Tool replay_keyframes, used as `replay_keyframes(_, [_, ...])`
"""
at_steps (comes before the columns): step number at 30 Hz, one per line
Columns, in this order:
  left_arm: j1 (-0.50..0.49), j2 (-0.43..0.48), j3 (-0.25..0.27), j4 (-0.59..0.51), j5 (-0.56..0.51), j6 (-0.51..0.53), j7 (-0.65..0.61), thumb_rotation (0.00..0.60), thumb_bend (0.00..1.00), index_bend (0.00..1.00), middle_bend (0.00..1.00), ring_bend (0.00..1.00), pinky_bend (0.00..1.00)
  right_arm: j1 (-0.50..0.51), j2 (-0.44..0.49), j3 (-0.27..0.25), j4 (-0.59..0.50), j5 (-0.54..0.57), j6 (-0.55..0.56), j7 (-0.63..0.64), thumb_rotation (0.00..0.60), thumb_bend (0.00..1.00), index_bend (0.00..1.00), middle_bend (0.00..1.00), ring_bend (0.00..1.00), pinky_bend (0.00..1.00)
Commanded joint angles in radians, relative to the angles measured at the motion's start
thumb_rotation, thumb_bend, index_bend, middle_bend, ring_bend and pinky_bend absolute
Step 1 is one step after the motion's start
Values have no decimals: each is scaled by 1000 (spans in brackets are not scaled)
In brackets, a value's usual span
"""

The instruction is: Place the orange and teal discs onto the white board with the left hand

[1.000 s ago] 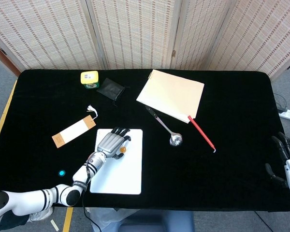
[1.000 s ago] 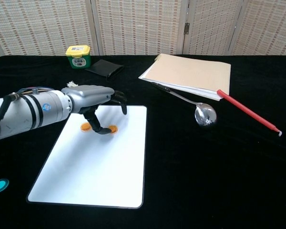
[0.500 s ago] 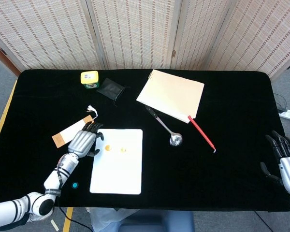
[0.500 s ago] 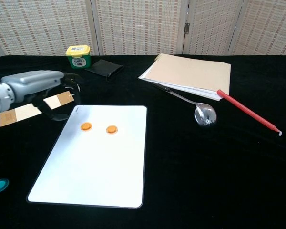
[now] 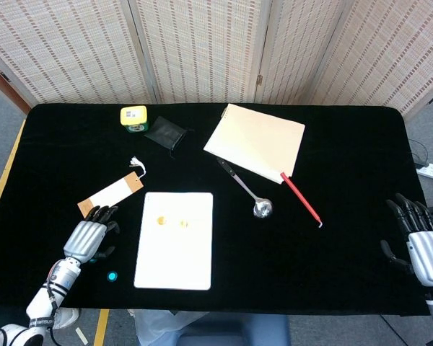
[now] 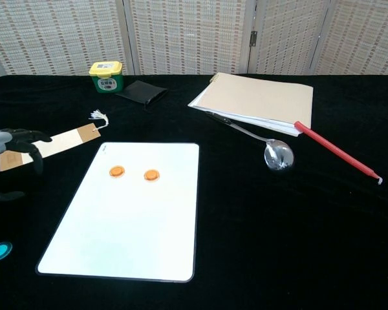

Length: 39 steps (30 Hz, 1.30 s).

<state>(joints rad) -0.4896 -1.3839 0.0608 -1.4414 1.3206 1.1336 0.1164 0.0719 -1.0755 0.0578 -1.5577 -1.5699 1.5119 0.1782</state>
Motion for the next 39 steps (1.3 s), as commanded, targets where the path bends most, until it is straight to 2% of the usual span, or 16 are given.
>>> replay_keyframes(1, [29,3,16,11,13,16,-17,600,352,441,104,0,0,2,2,0,-3,-2,-1,-4,600,443,27,23,0,0])
replay_keyframes(16, [117,7,39,79,25,9,-69,600,352,439,104,0,0,0,5,-5,-10,-7,9,-8,600,444,27,23,0,0])
replay_keyframes(39, [139,-23,9,135,41,-52,-97,600,353,482,104,0,0,-5,1,-13,-19,-15,19,-19,600,443,28,23,0,0])
